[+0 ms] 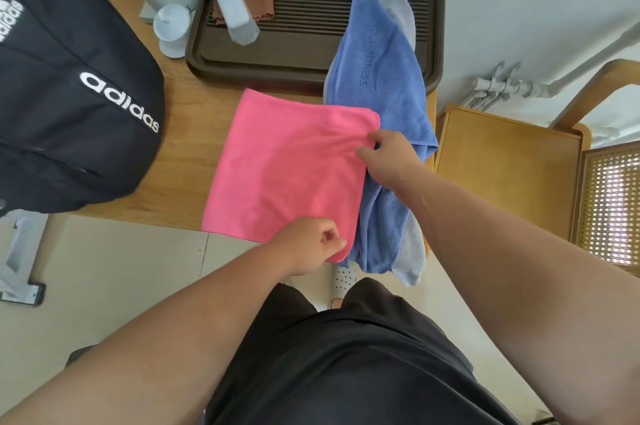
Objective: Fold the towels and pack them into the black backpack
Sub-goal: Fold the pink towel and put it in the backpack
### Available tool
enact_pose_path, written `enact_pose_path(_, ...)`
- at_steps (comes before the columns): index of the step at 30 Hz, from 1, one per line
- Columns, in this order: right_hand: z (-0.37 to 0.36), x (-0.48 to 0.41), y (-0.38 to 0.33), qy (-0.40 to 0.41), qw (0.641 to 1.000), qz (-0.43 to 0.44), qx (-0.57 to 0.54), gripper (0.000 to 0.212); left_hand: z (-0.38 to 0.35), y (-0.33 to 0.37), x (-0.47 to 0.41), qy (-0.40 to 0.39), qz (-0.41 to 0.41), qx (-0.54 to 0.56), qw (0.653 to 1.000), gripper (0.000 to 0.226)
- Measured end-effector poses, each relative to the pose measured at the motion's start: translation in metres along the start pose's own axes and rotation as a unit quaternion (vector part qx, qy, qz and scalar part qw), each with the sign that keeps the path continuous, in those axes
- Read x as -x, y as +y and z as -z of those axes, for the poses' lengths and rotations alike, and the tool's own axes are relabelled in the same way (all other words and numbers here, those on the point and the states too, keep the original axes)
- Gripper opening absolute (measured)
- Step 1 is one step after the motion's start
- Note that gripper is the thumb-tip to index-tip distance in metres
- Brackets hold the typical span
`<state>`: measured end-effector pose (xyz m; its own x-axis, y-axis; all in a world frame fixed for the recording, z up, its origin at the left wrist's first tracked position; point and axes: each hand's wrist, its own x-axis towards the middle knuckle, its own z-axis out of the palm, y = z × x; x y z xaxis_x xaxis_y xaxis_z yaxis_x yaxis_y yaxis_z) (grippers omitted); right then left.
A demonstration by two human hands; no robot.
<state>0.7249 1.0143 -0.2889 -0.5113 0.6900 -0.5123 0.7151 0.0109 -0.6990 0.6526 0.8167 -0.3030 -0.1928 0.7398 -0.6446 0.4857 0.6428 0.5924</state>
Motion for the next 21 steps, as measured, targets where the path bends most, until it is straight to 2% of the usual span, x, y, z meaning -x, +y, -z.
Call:
enact_pose_path(2,0.001,-0.005,-0.005,0.000,1.000,0.001,0.021,0.051,0.016,-0.004,0.003,0.033,0.020,0.010,0.999,0.022)
enact_pose_path(3,0.001,-0.007,-0.008,0.003,0.999,0.009,0.033,0.055,0.025,-0.007,0.004,0.048,0.029,0.005,0.998,0.022)
enact_pose_path(7,-0.001,-0.016,-0.020,0.032,0.995,0.036,0.084,0.053,0.072,-0.026,0.002,0.123,0.047,-0.065,0.989,0.020)
enact_pose_path(12,-0.003,-0.024,-0.029,0.090,0.992,0.027,0.082,0.059,0.132,-0.050,-0.024,0.203,0.057,-0.132,0.969,0.050)
enact_pose_path(15,-0.006,-0.032,-0.035,0.093,0.988,0.010,0.125,0.053,0.160,-0.056,-0.046,0.206,0.066,-0.171,0.961,0.064)
enact_pose_path(19,-0.011,-0.040,-0.043,0.096,0.983,-0.019,0.158,0.046,0.188,-0.062,-0.078,0.190,0.036,-0.183,0.964,0.072)
enact_pose_path(21,-0.012,-0.045,-0.046,0.094,0.968,-0.028,0.230,0.041,0.199,-0.061,-0.095,0.160,0.016,-0.210,0.964,0.071)
